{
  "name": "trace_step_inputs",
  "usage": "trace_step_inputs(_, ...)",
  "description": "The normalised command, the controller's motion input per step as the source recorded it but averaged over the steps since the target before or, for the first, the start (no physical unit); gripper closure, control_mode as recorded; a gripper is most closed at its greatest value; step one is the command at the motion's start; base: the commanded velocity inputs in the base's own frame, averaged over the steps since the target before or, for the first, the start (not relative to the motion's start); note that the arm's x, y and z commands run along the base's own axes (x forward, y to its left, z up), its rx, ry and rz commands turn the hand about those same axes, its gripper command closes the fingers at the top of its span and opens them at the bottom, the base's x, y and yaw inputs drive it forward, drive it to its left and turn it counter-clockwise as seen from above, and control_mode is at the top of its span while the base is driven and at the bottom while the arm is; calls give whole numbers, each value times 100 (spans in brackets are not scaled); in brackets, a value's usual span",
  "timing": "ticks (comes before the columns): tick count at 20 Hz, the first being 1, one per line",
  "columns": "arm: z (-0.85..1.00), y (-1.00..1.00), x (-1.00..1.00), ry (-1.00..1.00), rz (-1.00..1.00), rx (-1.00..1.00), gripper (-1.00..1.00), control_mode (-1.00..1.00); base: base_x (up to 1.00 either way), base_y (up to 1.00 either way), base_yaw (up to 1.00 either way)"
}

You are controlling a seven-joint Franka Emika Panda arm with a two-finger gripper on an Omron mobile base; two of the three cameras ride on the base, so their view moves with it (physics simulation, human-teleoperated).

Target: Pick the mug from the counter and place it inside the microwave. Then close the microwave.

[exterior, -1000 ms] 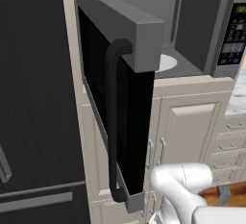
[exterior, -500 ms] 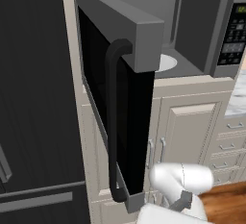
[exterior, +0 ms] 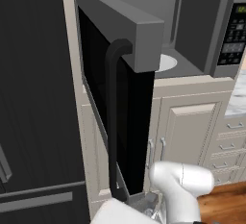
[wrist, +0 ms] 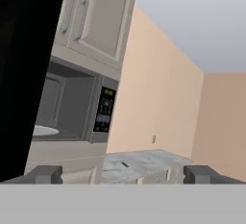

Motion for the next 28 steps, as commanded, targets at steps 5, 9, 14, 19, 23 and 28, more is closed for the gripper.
trace_step_inputs(5, -7, 7, 31, 0, 0, -3, -100, -100, 0, 0, 0)
trace_step_inputs(9, -24, 6, 28, 0, 0, -3, -100, -100, 0, 0, 0)
trace_step_inputs(14, -14, 38, 26, -1, -5, -5, -100, -100, 0, 0, 0)
trace_step_inputs(19, -22, 36, 30, -3, -11, -5, -100, -100, 0, 0, 0)
trace_step_inputs(23, -31, 37, 31, -3, -11, -6, -100, -100, 0, 0, 0)
trace_step_inputs(28, -29, 41, 36, -3, -11, -7, -100, -100, 0, 0, 0)
